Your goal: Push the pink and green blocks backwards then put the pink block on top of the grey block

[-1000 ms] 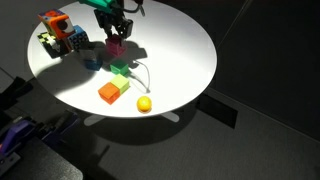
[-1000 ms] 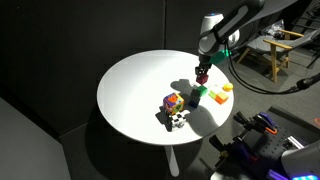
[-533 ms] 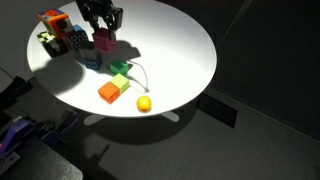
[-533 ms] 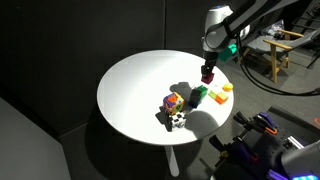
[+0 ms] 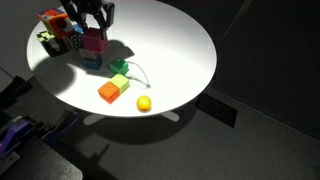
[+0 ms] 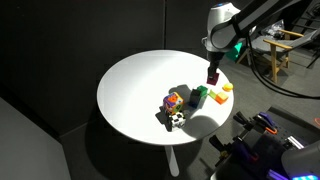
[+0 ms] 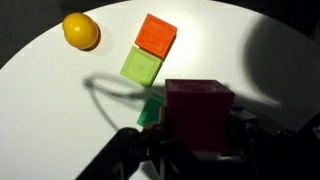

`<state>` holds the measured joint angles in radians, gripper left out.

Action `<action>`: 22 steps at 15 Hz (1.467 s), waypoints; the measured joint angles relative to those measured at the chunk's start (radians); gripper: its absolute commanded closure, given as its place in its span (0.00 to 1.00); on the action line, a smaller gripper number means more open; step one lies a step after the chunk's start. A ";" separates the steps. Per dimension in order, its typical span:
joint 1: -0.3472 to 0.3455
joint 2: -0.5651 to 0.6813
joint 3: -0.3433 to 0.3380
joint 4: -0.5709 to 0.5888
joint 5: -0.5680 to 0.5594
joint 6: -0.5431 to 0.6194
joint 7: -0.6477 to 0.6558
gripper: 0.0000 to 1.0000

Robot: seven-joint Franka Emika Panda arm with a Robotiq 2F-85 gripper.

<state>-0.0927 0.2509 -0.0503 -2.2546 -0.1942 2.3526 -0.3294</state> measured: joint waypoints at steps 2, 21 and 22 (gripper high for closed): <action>0.000 -0.012 0.000 -0.012 -0.007 -0.003 -0.020 0.45; 0.001 -0.015 0.017 -0.025 -0.008 0.004 -0.031 0.70; 0.001 -0.015 0.021 -0.025 -0.008 0.005 -0.031 0.70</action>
<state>-0.0913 0.2358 -0.0296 -2.2792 -0.2018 2.3579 -0.3606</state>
